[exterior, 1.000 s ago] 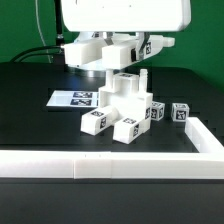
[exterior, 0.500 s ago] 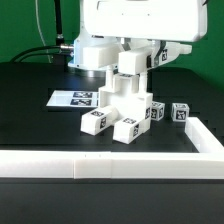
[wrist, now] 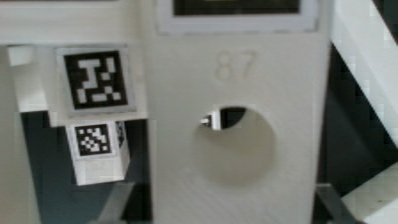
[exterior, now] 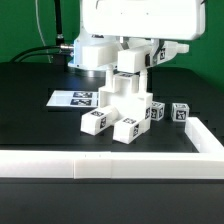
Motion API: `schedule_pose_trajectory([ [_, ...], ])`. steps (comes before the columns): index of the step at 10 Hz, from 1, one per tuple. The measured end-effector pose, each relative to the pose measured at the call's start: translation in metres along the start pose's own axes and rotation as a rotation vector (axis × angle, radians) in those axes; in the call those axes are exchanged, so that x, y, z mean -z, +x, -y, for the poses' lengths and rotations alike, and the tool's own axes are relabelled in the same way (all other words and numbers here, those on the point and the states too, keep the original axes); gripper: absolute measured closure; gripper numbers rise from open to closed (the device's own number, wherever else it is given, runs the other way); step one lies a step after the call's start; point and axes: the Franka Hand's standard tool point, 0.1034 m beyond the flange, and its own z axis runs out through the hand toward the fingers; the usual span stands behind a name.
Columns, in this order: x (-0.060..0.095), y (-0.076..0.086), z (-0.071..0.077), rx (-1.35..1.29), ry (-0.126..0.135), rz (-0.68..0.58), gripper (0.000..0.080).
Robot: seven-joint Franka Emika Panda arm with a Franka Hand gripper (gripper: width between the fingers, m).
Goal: Assemble chair
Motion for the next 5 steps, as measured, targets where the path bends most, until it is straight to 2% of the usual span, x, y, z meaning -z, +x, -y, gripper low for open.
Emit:
schedule_pose_trajectory([
  [3,-0.0020,-0.0003,-0.0011,0.002,-0.003,0.004,0.0515],
  [5,-0.0037,0.0035,-0.0069,0.018,-0.006,0.005,0.0515],
])
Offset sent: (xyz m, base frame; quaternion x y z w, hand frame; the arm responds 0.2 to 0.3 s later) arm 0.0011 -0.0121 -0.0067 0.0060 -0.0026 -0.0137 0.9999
